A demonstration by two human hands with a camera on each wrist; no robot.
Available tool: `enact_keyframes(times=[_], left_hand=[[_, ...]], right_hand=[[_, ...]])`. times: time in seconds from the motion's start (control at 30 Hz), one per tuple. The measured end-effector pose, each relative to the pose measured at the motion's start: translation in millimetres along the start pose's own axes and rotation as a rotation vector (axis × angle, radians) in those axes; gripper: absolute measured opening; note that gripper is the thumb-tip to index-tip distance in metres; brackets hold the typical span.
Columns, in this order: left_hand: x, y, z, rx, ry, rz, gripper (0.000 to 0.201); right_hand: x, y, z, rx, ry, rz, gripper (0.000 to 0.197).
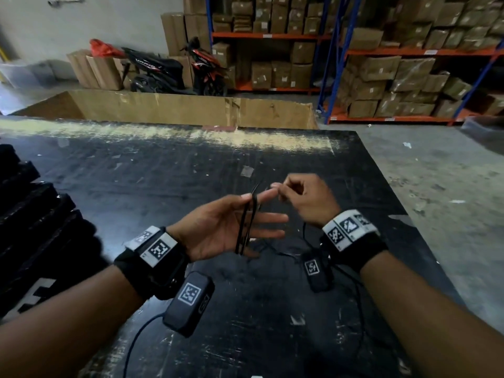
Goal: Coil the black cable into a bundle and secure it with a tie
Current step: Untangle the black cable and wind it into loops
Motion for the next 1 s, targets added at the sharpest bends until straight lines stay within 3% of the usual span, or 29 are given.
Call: enact_keyframes(times=[0.1,0.27,0.43,0.6,0.77,1.0], left_hand=[[1,6,14,0.034,-0.099,0.031,0.046],[1,6,24,0.104,-0.185,0.049,0.046],[-2,-3,39,0.221,-0.406,0.004,0.039],[0,-30,48,0.124,-0.481,-0.186,0.038],[-5,-69,45,-0.005,-0.408,-0.356,0.044],[-6,-92,9,-0.114,-0.190,-0.444,0.046]], right_hand=[[5,36,10,-0.084,0.043,0.122,0.039],[-2,54,10,-0.151,0.029,0.176,0.037],[-18,65,8,-0.163,0.013,0.208,0.026],[-50,64,-31,0.297,0.197,0.100,0.028],[-73,42,-69,0.533,0.321,0.002,0.038],[-81,9,-96,0.563,0.443,-0.149,0.049]])
Point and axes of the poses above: each hand's wrist, its own x-axis towards the middle knuckle, its own z-axis out of the back of the hand, y = z × x, the point moved 7 cm from there along x, towards the middle knuckle, and after that the axes turned 1 degree about y, right-handed, at the moved point
